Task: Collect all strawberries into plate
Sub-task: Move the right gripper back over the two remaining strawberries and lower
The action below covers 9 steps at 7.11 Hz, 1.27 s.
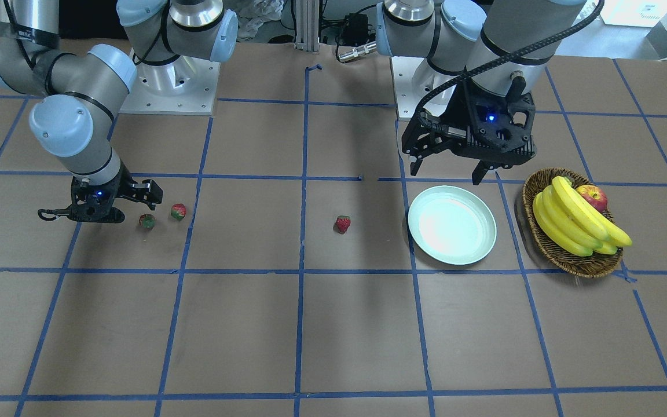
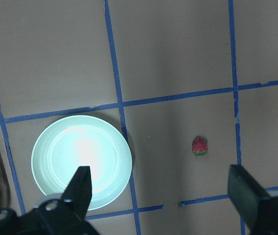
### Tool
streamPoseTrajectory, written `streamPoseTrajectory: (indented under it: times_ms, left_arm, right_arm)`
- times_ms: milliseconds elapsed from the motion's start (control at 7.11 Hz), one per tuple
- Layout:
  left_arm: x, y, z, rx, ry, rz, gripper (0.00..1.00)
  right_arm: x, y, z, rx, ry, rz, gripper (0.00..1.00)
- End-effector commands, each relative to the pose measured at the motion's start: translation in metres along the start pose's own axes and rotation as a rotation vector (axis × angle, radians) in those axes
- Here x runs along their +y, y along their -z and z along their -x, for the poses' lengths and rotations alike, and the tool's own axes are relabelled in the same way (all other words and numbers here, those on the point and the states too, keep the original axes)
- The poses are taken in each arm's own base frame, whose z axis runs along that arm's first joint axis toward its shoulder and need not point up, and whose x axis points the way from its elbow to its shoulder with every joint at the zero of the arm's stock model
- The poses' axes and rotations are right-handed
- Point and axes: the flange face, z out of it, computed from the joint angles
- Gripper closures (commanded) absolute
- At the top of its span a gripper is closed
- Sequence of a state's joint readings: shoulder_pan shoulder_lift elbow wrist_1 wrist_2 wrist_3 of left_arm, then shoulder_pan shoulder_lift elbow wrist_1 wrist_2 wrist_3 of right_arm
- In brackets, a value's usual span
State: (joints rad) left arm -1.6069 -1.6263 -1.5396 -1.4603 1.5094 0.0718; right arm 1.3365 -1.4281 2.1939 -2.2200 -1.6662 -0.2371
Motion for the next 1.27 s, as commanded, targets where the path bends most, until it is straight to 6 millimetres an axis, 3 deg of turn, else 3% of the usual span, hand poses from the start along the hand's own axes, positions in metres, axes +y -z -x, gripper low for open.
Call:
streamPoseTrajectory:
  times_ms: [0, 704, 844, 985, 1126]
  left_arm:
    - [0.0, -0.001, 0.0, 0.0, 0.002, 0.002, 0.0]
    - [0.0, -0.001, 0.0, 0.0, 0.001, 0.002, 0.0]
    - [0.0, -0.001, 0.0, 0.0, 0.002, 0.002, 0.0]
    - [0.0, -0.001, 0.0, 0.0, 0.004, 0.002, 0.0]
    - [0.0, -0.001, 0.0, 0.0, 0.004, 0.002, 0.0]
  right_arm:
    - [-0.001, -0.023, 0.001, -0.026, 0.015, 0.041, 0.0]
    - [-0.014, -0.026, 0.004, -0.081, 0.052, -0.004, 0.01]
    - [-0.014, -0.028, 0.004, -0.081, 0.052, 0.001, 0.09]
    - [-0.014, -0.03, 0.004, -0.081, 0.051, 0.007, 0.34]
    - [-0.015, -0.029, 0.004, -0.079, 0.051, 0.006, 0.7]
